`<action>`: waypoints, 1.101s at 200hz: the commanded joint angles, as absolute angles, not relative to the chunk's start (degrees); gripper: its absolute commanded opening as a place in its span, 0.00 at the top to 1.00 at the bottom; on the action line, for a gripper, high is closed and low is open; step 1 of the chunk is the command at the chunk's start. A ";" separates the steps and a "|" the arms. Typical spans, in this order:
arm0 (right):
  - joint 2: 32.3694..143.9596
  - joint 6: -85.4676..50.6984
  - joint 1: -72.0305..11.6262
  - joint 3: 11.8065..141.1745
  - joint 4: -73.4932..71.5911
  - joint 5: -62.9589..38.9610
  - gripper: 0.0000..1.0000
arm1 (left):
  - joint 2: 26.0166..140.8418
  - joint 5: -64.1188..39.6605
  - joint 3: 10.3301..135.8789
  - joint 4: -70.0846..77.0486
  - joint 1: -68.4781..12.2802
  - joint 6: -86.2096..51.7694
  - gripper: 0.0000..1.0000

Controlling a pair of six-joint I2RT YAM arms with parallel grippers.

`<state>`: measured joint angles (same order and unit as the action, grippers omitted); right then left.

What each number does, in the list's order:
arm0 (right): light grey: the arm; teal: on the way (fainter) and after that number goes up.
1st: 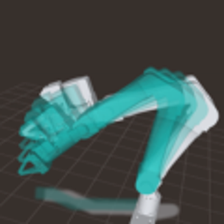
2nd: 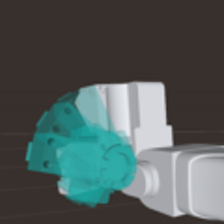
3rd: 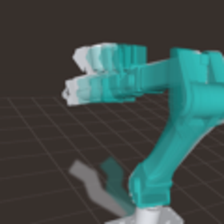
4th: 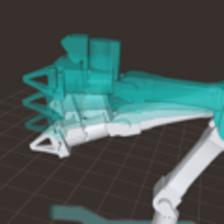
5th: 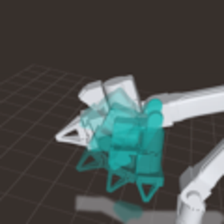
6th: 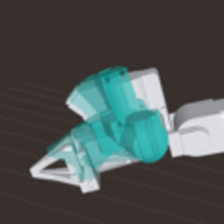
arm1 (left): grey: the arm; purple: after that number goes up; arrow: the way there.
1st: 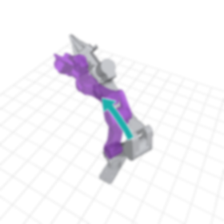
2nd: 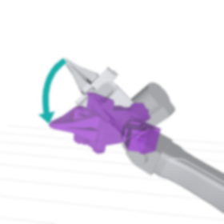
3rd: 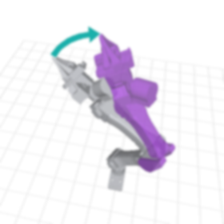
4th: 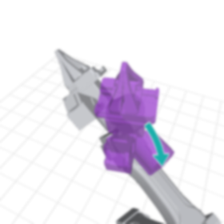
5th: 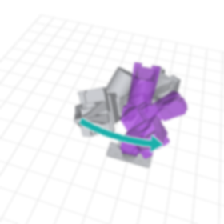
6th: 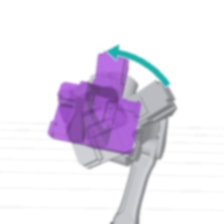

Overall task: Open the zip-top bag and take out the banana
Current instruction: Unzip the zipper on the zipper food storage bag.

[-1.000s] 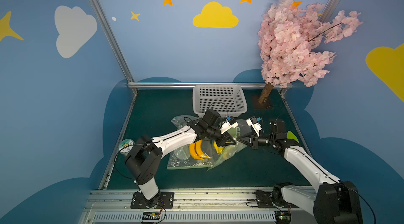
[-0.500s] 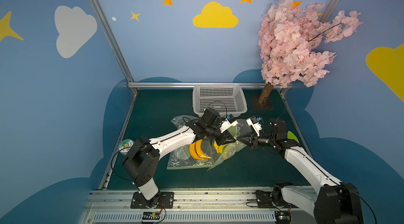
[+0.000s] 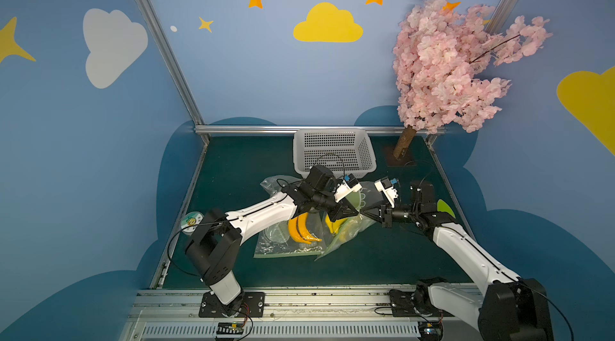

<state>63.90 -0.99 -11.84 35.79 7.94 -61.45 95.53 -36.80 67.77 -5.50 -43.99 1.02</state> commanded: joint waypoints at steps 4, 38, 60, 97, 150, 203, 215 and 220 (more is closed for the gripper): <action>63.41 -0.14 -12.13 36.62 8.70 -61.09 1.00 | 94.48 -36.76 67.50 -5.58 -43.99 1.88 0.86; 63.04 -0.48 -12.13 36.48 8.24 -60.65 1.00 | 94.92 -37.06 67.54 -5.63 -44.12 1.50 0.88; 62.52 -1.11 -12.14 36.06 7.33 -60.21 1.00 | 95.02 -37.25 67.51 -5.54 -44.03 1.28 0.90; 61.47 -3.95 -12.13 34.42 3.13 -58.81 1.00 | 95.53 -37.97 67.68 -5.41 -44.09 0.79 0.90; 59.01 -6.14 -12.13 31.95 0.40 -56.47 1.00 | 96.19 -38.77 67.59 -5.10 -44.21 0.10 0.92; 57.22 -6.71 -11.95 31.23 0.01 -53.17 1.00 | 96.24 -39.40 67.07 -5.41 -44.71 -0.34 0.93; 56.92 -7.10 -11.93 31.08 -0.41 -52.91 1.00 | 96.24 -39.05 66.71 -5.54 -44.91 -0.35 0.93; 56.79 -7.15 -11.90 31.07 -0.56 -52.89 1.00 | 96.24 -39.02 66.62 -5.54 -44.99 -0.35 0.93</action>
<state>57.91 -6.24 -12.21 31.64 1.91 -55.92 95.66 -37.50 67.77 -4.38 -44.42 -0.27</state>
